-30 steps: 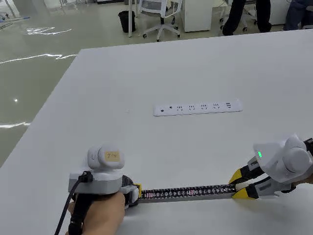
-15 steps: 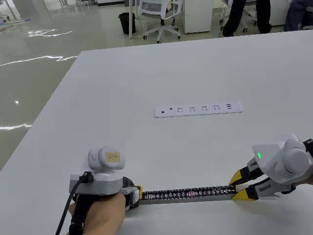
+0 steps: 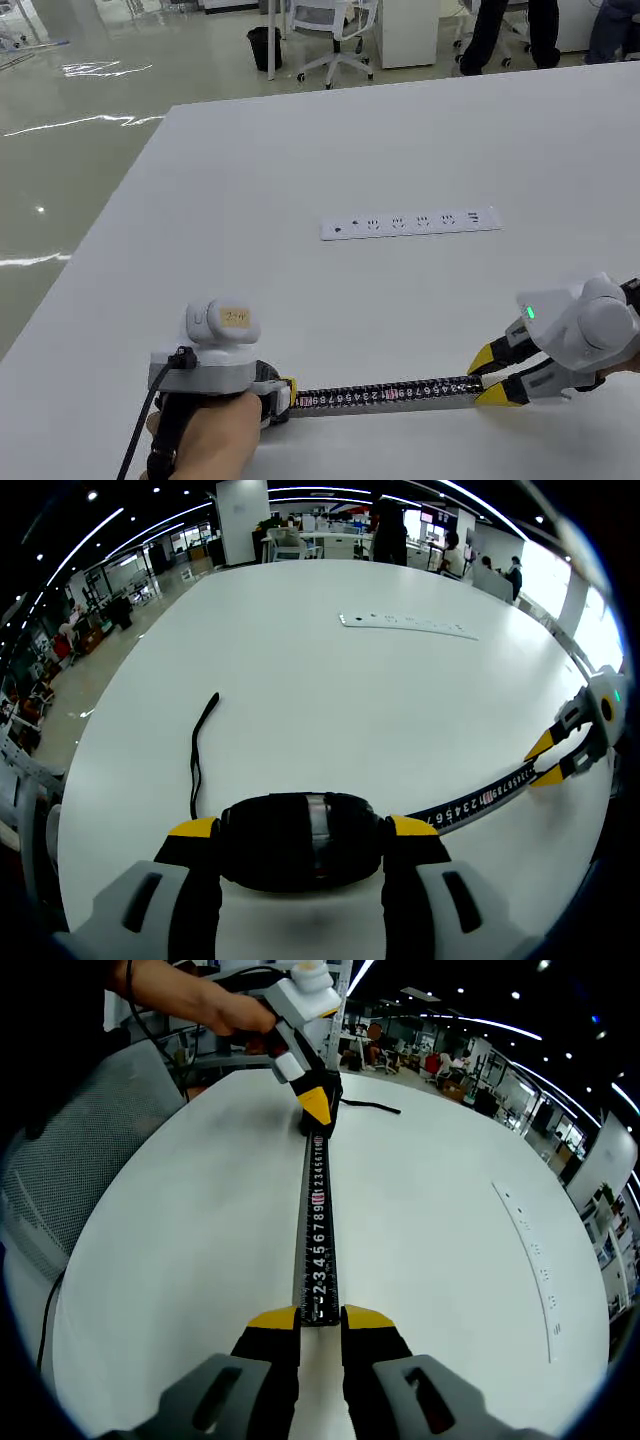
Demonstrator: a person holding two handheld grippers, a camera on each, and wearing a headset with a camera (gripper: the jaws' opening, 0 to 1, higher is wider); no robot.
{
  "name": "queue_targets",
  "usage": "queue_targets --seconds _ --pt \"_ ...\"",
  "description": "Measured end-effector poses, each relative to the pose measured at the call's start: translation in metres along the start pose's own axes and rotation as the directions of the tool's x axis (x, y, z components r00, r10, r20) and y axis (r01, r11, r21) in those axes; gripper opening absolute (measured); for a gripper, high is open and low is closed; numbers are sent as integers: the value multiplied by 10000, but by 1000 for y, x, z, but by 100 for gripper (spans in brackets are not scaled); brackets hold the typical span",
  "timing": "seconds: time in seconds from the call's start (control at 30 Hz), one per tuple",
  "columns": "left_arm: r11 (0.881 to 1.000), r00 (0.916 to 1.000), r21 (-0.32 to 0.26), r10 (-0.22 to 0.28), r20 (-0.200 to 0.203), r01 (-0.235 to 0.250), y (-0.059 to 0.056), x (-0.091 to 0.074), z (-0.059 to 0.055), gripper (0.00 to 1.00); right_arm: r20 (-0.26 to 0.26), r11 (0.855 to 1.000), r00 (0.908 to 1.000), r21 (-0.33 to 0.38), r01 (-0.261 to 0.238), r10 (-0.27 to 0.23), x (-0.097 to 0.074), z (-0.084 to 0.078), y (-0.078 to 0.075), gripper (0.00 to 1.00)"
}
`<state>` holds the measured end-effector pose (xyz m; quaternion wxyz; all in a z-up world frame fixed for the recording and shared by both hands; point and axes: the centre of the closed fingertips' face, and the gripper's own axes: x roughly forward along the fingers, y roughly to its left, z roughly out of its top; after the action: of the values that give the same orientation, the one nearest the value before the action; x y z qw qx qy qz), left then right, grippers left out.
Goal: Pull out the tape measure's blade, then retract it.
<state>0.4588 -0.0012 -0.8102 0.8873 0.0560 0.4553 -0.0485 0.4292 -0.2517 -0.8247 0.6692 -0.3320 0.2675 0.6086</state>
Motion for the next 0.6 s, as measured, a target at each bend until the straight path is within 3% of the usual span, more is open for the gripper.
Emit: queue_targets --seconds 0.6 --pt "10000 10000 -3 -24 -1 24 -1 0 0 61 125 10000 9999 -65 -26 27 3 7 -1 15"
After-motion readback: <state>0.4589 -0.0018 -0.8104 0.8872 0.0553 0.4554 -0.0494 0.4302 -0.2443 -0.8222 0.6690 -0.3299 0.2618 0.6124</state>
